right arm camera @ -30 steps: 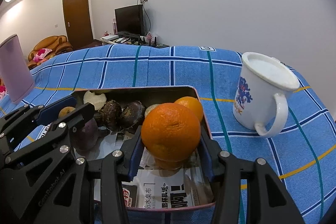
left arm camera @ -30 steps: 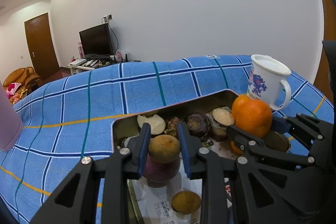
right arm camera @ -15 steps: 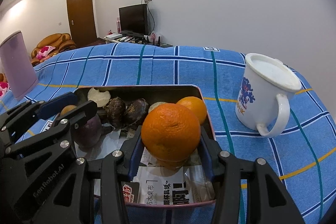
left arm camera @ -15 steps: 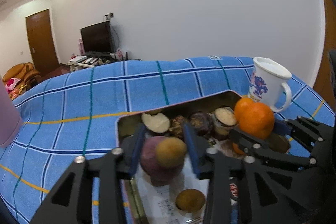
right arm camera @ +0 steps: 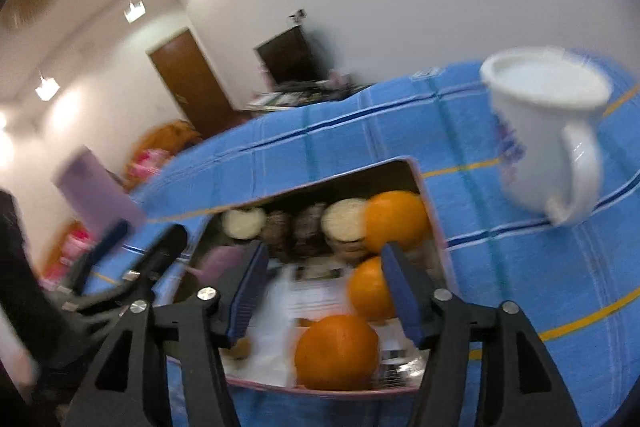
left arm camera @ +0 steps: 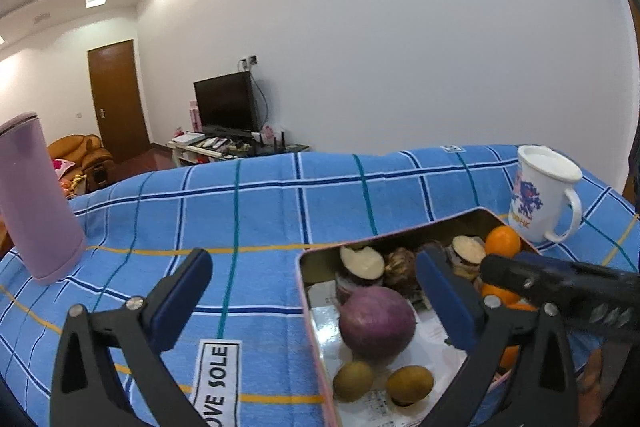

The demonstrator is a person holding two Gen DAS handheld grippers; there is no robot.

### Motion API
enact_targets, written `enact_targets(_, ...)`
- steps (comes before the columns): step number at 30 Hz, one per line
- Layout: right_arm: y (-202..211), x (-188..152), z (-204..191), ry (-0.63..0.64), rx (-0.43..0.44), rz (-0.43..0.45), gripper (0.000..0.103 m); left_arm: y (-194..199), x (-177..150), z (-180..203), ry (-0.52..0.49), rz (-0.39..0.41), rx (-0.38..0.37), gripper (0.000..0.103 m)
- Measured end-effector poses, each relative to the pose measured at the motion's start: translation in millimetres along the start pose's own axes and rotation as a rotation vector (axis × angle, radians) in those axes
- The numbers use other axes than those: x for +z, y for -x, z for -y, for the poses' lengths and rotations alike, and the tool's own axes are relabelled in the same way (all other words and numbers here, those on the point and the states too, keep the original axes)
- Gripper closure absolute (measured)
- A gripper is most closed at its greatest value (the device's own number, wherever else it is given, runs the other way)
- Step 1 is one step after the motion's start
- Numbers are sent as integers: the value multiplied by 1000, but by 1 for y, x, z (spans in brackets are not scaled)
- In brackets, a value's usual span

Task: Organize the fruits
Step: 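Withdraw both open tools away from the tin box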

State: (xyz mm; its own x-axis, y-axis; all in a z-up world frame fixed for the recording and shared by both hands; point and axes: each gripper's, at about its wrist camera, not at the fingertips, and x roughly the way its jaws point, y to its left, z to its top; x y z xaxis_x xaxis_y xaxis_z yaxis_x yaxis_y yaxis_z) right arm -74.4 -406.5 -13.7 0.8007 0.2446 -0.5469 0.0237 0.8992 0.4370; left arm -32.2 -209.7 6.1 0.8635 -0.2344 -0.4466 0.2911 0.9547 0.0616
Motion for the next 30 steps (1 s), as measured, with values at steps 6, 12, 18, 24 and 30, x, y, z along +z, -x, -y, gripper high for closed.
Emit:
enact_targets(6, 19, 1, 6, -43, -2, 132, 41, 3, -4, 3, -36, 3, 50, 0)
enact_targets(12, 34, -2, -8, 56, -188, 276, 35, 11, -7, 4, -37, 42, 119, 0)
enact_targets(18, 48, -12, -34, 201, -357, 451, 23, 18, -9, -4, -2, 66, 129, 0)
enact_targets(24, 54, -10, -34, 209, -359, 464, 23, 22, -11, -6, 7, 65, 92, 0)
enact_targets(30, 59, -17, -39, 189, -368, 479, 23, 28, -15, -7, 10, 72, 81, 0)
